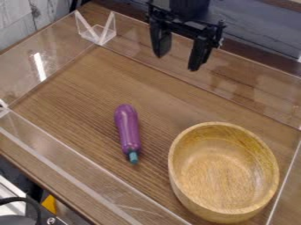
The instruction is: Put the purple eggplant in the brown bowl
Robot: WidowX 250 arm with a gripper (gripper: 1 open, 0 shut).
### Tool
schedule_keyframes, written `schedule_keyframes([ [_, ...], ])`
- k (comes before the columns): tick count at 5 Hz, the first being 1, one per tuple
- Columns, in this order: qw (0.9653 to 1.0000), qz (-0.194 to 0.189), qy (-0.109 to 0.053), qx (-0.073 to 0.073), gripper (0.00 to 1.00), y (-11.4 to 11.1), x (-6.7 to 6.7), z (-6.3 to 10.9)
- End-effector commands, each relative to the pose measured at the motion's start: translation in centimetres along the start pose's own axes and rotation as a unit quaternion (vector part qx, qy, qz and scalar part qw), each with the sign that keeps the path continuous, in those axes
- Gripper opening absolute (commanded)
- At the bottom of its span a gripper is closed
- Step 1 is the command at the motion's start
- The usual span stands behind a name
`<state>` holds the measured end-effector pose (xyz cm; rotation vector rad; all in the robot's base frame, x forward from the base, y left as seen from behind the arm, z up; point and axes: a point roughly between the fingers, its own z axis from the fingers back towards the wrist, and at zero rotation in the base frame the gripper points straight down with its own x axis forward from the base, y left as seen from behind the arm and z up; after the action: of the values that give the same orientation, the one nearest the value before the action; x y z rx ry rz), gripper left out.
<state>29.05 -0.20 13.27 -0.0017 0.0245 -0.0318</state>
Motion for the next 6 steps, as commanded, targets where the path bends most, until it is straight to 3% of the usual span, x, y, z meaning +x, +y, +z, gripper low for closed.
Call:
schedule_keyframes([
  [1,0.9995,0.004,-0.031,0.003,1.00,0.4,0.4,1.6],
  [2,0.9994,0.009,-0.034,0.008,1.00,0.6,1.0,1.4],
  [4,0.9995,0.024,-0.020,0.002,1.00,0.7,0.3,0.2],
  [5,0.9979,0.060,-0.025,-0.006,1.00,1.5,-1.2,-0.4],
  [6,0.9934,0.107,-0.040,-0.011,1.00,2.7,-2.8,-1.0],
])
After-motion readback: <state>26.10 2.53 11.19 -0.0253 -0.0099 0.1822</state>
